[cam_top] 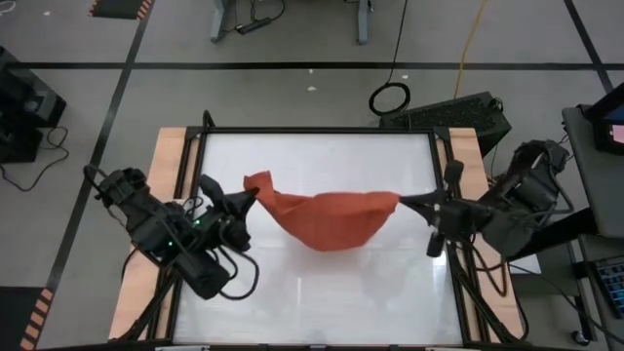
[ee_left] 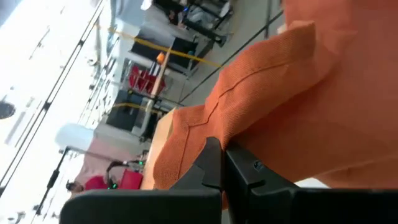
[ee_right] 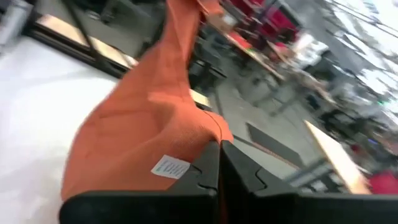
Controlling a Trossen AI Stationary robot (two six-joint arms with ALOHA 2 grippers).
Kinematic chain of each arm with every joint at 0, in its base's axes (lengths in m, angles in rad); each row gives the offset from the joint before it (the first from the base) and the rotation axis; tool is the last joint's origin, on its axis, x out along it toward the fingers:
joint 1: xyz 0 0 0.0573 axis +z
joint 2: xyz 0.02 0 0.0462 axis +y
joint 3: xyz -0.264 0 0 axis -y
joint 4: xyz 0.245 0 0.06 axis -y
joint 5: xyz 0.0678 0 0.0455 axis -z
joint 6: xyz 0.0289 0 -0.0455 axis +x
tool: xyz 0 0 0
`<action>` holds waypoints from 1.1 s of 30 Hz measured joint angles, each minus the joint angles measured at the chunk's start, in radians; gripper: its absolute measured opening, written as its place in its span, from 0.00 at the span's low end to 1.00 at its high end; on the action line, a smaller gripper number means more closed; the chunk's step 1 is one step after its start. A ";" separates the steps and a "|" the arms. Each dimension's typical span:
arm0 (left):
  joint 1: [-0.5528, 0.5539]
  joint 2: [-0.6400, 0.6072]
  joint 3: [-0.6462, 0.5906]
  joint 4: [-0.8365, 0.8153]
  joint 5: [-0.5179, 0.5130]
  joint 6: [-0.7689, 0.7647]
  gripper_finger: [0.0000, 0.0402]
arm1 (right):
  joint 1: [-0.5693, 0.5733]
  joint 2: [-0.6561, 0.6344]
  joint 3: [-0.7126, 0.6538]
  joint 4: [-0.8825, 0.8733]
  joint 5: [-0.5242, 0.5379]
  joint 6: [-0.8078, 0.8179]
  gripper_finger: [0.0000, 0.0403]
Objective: Roll towel
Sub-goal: Roll the orange towel
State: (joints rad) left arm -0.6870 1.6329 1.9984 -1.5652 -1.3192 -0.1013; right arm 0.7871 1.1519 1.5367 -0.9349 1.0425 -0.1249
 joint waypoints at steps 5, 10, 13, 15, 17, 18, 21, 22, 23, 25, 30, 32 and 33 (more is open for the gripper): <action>-0.064 0.000 0.000 0.007 -0.011 -0.032 0.00 | 0.053 0.000 0.015 -0.002 -0.126 0.015 0.00; -0.080 0.000 0.000 0.011 -0.088 -0.127 0.00 | 0.102 0.000 0.028 -0.004 -0.146 0.027 0.00; -0.050 0.004 0.000 0.011 -0.121 -0.160 0.00 | 0.112 0.000 0.031 -0.021 -0.027 0.036 0.00; -0.011 0.010 0.000 0.011 -0.128 -0.187 0.00 | 0.109 0.000 0.031 -0.070 0.061 0.061 0.00; 0.043 0.014 -0.010 0.011 -0.114 -0.234 0.00 | 0.088 0.000 0.031 -0.142 0.100 0.108 0.00; 0.075 0.014 -0.019 0.012 -0.088 -0.255 0.00 | 0.071 0.000 0.031 -0.180 0.104 0.145 0.00; 0.190 0.014 -0.067 0.013 0.033 -0.323 0.00 | 0.005 0.002 0.029 -0.315 0.090 0.288 0.00; 0.230 0.014 -0.092 0.013 0.069 -0.338 0.00 | -0.022 0.002 0.025 -0.360 0.066 0.337 0.00; 0.266 0.015 -0.118 0.014 0.096 -0.347 0.00 | -0.050 0.003 0.018 -0.409 0.033 0.392 0.00; 0.337 0.015 -0.180 0.022 0.113 -0.372 0.02 | -0.111 0.003 -0.001 -0.489 -0.049 0.495 0.00; 0.473 0.015 -0.330 0.146 0.112 -0.299 0.07 | -0.248 0.009 -0.095 -0.560 -0.129 0.555 0.00; 0.497 0.015 -0.368 0.169 0.052 -0.250 0.06 | -0.278 0.009 -0.139 -0.561 -0.099 0.528 0.00; 0.500 0.015 -0.377 0.169 0.009 -0.246 0.04 | -0.287 0.009 -0.157 -0.560 -0.070 0.514 0.00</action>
State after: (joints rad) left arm -0.1869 1.6482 1.6211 -1.3961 -1.3098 -0.3470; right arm 0.5005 1.1606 1.3800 -1.4950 0.9728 0.3895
